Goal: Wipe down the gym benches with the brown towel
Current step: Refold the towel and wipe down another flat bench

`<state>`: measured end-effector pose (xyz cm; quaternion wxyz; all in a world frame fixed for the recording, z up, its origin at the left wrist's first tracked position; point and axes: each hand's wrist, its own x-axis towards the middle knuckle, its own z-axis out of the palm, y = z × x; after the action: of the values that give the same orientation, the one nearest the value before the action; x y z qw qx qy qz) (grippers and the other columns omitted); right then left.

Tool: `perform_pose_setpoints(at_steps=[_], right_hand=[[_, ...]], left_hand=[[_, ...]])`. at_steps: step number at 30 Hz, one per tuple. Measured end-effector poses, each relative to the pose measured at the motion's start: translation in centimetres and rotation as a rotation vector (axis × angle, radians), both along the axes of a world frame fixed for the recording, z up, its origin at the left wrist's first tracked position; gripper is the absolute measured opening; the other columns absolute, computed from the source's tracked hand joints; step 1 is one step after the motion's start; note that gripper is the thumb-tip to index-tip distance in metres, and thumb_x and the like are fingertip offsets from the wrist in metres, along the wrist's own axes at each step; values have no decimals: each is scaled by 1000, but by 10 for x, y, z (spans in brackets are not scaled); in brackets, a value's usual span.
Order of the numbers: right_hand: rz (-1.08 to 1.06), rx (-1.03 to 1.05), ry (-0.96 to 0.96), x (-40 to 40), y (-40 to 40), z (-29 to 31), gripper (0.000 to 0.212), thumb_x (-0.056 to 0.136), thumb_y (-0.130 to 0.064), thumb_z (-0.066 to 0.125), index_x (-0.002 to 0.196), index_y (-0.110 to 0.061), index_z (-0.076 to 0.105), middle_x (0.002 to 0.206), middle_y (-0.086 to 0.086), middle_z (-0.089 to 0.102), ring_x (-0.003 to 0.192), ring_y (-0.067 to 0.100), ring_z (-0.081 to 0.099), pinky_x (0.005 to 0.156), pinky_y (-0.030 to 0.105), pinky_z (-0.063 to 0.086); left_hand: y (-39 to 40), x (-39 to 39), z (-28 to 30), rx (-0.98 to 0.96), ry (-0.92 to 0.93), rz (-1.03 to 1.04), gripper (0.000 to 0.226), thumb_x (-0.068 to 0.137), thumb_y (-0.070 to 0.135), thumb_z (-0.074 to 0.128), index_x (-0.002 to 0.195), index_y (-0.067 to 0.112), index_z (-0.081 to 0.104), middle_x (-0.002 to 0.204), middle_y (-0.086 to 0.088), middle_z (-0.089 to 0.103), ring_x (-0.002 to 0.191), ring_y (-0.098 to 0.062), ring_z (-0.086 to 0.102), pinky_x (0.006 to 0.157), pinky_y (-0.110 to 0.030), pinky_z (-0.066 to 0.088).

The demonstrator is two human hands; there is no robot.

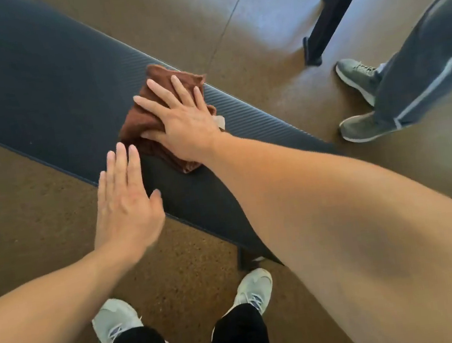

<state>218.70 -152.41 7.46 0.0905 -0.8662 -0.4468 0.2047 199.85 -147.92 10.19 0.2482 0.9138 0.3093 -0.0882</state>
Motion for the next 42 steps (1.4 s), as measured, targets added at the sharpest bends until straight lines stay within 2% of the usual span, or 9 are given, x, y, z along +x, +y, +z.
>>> perform_pose_setpoints(at_steps=[7, 12, 15, 21, 26, 28, 31, 36, 42], right_hand=[[-276, 26, -2, 32, -108, 2, 62, 102, -62, 44, 160, -46, 28, 173, -7, 13, 159, 31, 4, 128, 53, 4], [-559, 0, 8, 7, -231, 11, 60, 103, -53, 50, 159, -44, 31, 172, -8, 14, 159, 26, 3, 129, 54, 5], [-798, 20, 33, -21, -280, 18, 60, 101, -49, 53, 158, -44, 33, 172, -13, 11, 160, 21, 0, 129, 53, 10], [-1172, 89, 60, -41, -256, 18, 55, 104, -45, 55, 156, -39, 38, 171, -15, 11, 159, 22, 2, 125, 56, 16], [-994, -20, -45, 13, -183, 14, 55, 99, -53, 48, 151, -35, 45, 167, -4, 30, 159, 29, 9, 126, 59, 3], [-746, -12, 34, 38, -138, 15, 58, 96, -63, 45, 148, -37, 46, 161, -6, 40, 155, 27, 21, 124, 57, 14], [-563, 0, 226, 72, -96, 22, 66, 90, -82, 41, 139, -40, 53, 138, -7, 60, 132, 25, 53, 105, 51, 41], [-512, -24, 296, 102, -134, 18, 53, 85, -86, 48, 118, -46, 61, 105, -16, 62, 107, 19, 62, 81, 40, 42], [-639, 1, 243, 91, -219, 20, 57, 81, -90, 47, 120, -51, 62, 115, -18, 68, 110, 18, 63, 90, 44, 50]], left_hand=[[-38, 70, 18, 23, 26, -87, 87, 101, 38, 50, 162, 16, -8, 170, -5, -16, 156, -21, -17, 128, -42, -4], [-68, 105, 17, -24, 373, -355, 149, 67, 78, 74, 154, 17, -30, 163, -10, -36, 149, -33, -34, 124, -55, -10], [-73, 111, 12, -60, 582, -441, 172, 51, 76, 86, 144, 16, -47, 148, -15, -55, 135, -38, -50, 120, -61, -15], [-78, 118, 8, -62, 717, -413, 181, 46, 69, 92, 128, 13, -60, 132, -19, -67, 125, -42, -57, 114, -62, -22], [-80, 120, 10, -81, 735, -389, 184, 42, 67, 94, 124, 16, -63, 130, -16, -69, 126, -41, -57, 115, -62, -22], [-80, 121, 12, -87, 741, -389, 183, 43, 66, 94, 124, 16, -63, 129, -16, -70, 125, -40, -58, 115, -63, -22], [-80, 123, 15, -83, 760, -383, 182, 44, 65, 94, 124, 17, -62, 129, -16, -70, 125, -40, -59, 115, -62, -23], [-84, 128, 20, -72, 810, -373, 182, 45, 66, 93, 119, 16, -65, 122, -17, -72, 123, -42, -59, 114, -61, -25], [-84, 126, 22, -103, 775, -377, 183, 43, 68, 93, 121, 16, -64, 126, -17, -70, 124, -42, -59, 113, -63, -24]])
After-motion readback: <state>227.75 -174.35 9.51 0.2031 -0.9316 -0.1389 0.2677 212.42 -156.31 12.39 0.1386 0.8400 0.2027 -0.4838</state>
